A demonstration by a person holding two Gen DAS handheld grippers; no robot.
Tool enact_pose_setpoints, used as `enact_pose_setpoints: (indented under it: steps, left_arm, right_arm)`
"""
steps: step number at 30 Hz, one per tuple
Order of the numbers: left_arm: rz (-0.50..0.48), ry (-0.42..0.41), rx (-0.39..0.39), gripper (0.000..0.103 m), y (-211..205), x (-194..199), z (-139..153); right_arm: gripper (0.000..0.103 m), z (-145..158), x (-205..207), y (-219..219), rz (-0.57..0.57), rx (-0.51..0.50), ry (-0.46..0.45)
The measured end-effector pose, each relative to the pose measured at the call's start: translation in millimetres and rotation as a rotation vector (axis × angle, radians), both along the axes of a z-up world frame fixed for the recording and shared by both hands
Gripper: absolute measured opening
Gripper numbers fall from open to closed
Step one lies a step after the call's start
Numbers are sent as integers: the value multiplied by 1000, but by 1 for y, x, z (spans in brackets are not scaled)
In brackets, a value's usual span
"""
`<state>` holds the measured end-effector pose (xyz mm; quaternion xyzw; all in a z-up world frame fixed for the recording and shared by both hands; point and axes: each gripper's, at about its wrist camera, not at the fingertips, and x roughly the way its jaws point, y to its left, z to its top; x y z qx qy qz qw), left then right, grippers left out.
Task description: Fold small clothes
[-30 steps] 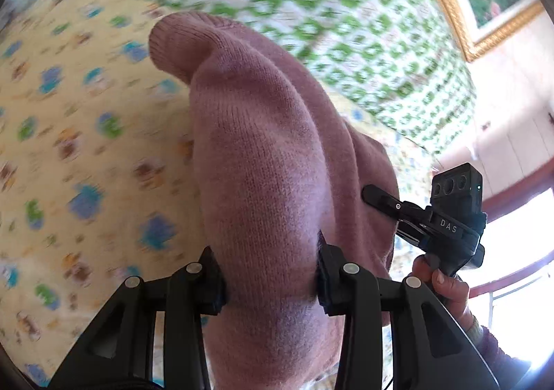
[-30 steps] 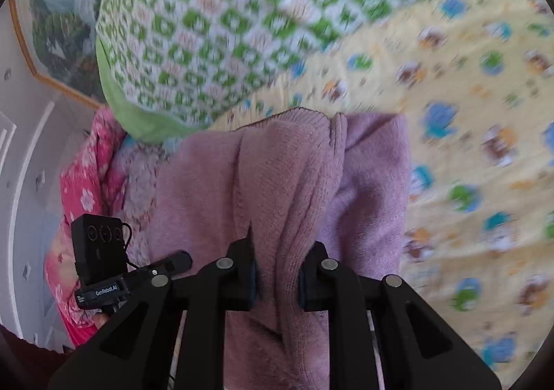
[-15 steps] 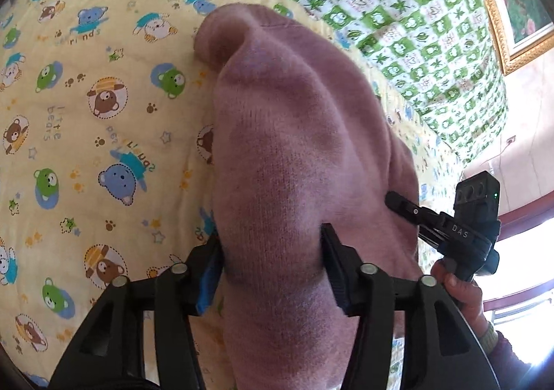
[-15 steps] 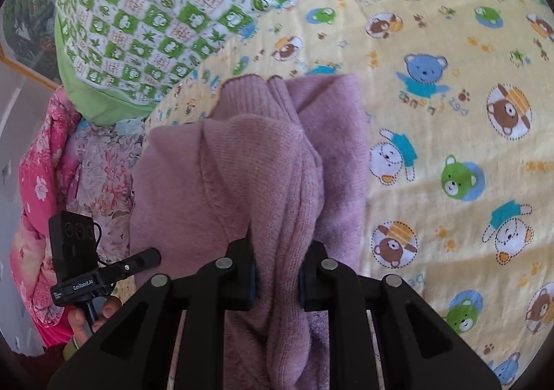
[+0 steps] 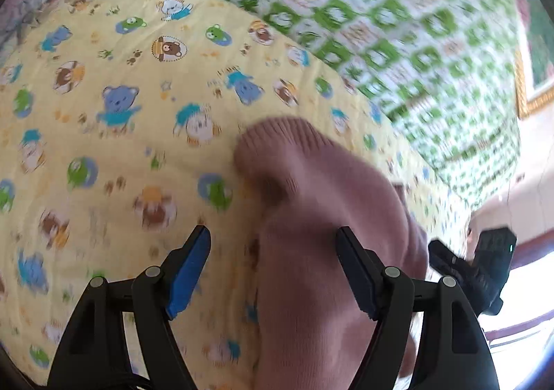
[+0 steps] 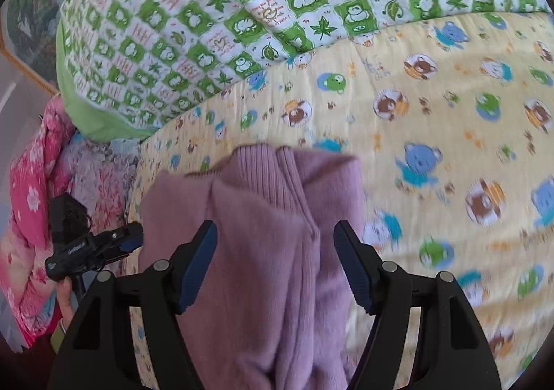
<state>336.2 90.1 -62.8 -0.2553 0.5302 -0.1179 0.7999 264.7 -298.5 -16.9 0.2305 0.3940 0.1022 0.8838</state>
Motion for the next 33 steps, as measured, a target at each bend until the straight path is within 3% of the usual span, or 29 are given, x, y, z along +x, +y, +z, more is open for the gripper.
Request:
enact_pose_setpoints:
  steps: [2, 4, 6, 9, 11, 13, 17, 19, 20, 23, 27, 33]
  left_arm:
    - [6, 29, -1, 74, -4, 20, -7]
    - [-8, 30, 13, 63, -8, 32, -13]
    - [-46, 10, 8, 10, -19, 41, -13]
    - [-72, -103, 86, 6, -35, 42, 15]
    - [-97, -207, 136, 6, -48, 41, 39]
    - [-119, -238, 192, 6, -58, 43, 45]
    - [-168, -197, 365, 6, -76, 52, 22]
    - [-173, -163, 418, 10, -78, 54, 9]
    - [-168, -155, 429, 16, -76, 53, 8]
    - [-132, -163, 411, 26, -64, 44, 21]
    - [-107, -199, 390, 48, -49, 19, 47]
    - [-108, -228, 289, 50, -48, -59, 66]
  right_arm:
    - [62, -3, 9, 6, 24, -2, 14]
    - [21, -10, 19, 13, 61, 7, 48]
    - [16, -10, 22, 14, 71, -10, 49]
    - [13, 10, 10, 5, 63, 18, -72]
    - [12, 15, 4, -2, 36, 10, -117]
    - [12, 1, 9, -9, 5, -22, -75]
    - [16, -29, 18, -18, -23, -29, 4]
    - [30, -27, 16, -20, -34, -20, 7]
    - [35, -24, 15, -20, -41, -24, 9]
    - [41, -8, 1, -26, -67, -68, -11]
    - [41, 16, -28, -26, -71, -54, -59]
    - [41, 30, -89, 12, 45, 10, -117]
